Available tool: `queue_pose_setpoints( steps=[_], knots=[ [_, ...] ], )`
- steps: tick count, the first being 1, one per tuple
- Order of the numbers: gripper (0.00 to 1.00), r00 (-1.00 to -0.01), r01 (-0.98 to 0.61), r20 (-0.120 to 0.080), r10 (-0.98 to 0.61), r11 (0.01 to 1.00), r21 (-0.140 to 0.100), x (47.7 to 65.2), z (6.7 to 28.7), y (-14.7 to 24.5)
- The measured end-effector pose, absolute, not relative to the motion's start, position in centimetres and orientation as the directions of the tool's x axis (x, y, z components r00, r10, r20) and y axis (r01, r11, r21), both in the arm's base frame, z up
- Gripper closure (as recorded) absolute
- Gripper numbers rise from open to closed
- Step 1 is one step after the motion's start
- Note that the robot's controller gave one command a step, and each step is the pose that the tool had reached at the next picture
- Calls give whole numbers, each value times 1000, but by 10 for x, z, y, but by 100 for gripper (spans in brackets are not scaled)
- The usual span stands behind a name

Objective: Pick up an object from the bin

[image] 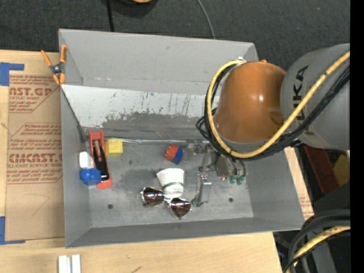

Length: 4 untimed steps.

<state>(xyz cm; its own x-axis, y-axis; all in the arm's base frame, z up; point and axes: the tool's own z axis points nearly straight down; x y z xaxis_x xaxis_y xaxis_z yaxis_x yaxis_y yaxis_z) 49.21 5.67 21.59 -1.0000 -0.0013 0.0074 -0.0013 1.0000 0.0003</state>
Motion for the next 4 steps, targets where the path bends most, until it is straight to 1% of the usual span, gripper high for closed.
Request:
queue_pose_setpoints(
  steps=[1,2,3,4],
  knots=[
    [0,-1000,0,-1,0,1000,1,494,220,56],
    [0,-998,-62,-6,-62,998,1,495,188,58],
    [0,-998,-69,-6,-69,998,2,500,128,76],
    [100,-995,-102,-6,-102,995,2,480,69,71]
  ],
)
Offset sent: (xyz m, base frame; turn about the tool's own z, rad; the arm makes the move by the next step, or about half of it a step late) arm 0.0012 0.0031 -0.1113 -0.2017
